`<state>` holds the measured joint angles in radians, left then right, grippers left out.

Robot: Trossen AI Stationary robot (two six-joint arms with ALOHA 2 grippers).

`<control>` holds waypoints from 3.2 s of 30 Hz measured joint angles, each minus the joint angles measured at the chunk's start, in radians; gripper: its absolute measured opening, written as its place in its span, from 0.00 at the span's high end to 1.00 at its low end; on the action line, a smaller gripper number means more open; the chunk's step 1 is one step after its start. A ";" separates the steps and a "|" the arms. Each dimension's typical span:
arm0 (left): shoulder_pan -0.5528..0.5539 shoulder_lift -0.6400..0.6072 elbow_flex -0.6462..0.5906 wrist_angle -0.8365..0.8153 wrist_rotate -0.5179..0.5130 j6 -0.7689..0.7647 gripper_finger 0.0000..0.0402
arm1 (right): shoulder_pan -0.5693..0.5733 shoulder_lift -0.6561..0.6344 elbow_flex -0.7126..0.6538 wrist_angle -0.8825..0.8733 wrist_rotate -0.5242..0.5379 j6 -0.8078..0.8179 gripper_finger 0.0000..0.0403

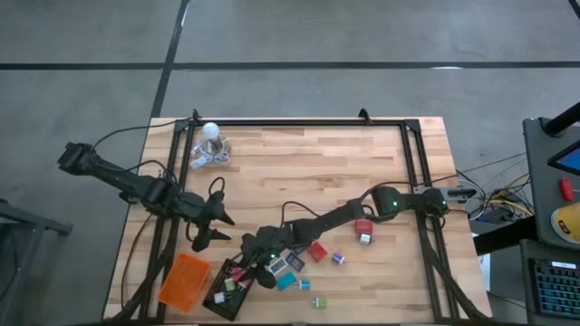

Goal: Pick & Place Office items
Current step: Put the pink charger adapter into the black basket, then put the purple charger adapter into the black basket

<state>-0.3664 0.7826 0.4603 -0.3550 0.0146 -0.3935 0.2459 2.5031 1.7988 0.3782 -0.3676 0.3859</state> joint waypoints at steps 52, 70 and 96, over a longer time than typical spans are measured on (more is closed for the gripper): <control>0.000 0.000 -0.002 0.008 -0.018 0.001 0.39 | 0.034 -0.407 0.001 -1.155 0.164 0.166 0.48; 0.001 0.002 -0.006 0.400 -0.045 0.396 0.39 | 0.251 -0.442 0.000 -1.257 0.450 0.542 0.48; 0.002 0.005 -0.009 0.400 -0.045 0.398 0.39 | 0.319 -0.441 -0.117 -1.691 0.545 0.898 0.48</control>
<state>-0.3645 0.7872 0.4511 0.0448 -0.0307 0.0044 0.5652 2.0621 1.6819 -1.3123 0.1777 1.2835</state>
